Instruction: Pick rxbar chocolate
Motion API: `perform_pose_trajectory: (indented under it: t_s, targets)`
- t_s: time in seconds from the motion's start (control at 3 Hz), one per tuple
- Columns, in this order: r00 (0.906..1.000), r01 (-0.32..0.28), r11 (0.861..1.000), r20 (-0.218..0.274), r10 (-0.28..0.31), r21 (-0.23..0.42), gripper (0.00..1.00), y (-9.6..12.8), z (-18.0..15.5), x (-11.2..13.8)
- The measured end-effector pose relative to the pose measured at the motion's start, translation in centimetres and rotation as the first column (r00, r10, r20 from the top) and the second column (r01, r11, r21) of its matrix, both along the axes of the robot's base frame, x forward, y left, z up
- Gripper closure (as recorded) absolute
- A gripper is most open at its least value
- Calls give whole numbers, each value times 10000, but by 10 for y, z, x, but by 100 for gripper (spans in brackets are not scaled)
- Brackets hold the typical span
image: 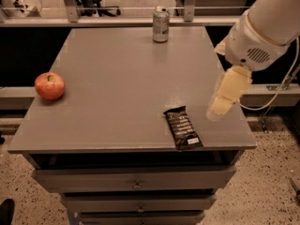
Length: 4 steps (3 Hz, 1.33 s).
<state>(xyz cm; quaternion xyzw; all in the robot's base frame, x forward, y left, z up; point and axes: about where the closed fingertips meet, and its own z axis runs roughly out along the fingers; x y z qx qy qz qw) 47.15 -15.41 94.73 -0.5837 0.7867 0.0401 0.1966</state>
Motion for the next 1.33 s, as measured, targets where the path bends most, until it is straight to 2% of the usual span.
perform_pose_trajectory:
  t_s: [0.33, 0.67, 1.0, 1.33]
  targets:
    - [9882, 1315, 9900, -857, -1268, 515, 0, 10, -21, 10]
    - [9523, 2789, 9582, -1472, -2673, 646, 0, 17, -39, 13]
    - [9143, 3853, 9216, -1555, -3741, 481, 0, 32, -56, 13]
    - [8861, 4472, 8943, -1441, -4404, 165, 0, 49, -74, 15]
